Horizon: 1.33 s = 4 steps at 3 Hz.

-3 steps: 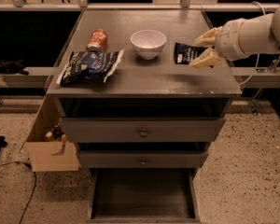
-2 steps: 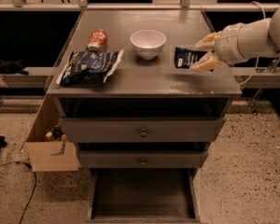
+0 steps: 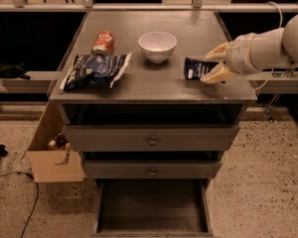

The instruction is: Pick rxbar blueberry from bottom drawer and place on counter

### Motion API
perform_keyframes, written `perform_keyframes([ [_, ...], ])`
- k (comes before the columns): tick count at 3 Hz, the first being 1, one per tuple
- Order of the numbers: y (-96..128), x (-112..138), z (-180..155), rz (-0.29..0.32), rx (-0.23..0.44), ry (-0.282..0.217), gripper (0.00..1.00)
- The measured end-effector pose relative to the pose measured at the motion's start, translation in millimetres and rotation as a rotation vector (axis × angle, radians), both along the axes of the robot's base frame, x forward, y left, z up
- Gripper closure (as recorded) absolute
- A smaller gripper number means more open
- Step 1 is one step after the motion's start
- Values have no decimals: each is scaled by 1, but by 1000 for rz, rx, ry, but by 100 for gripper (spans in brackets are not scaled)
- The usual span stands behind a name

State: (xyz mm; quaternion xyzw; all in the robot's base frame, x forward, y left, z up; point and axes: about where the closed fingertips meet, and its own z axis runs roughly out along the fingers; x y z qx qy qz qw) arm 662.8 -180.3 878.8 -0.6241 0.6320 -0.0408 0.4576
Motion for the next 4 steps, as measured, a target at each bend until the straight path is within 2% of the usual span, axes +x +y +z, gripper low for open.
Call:
perform_keyframes([
  [3,0,0,0,0,0,0,5],
  [4,0,0,0,0,0,0,0],
])
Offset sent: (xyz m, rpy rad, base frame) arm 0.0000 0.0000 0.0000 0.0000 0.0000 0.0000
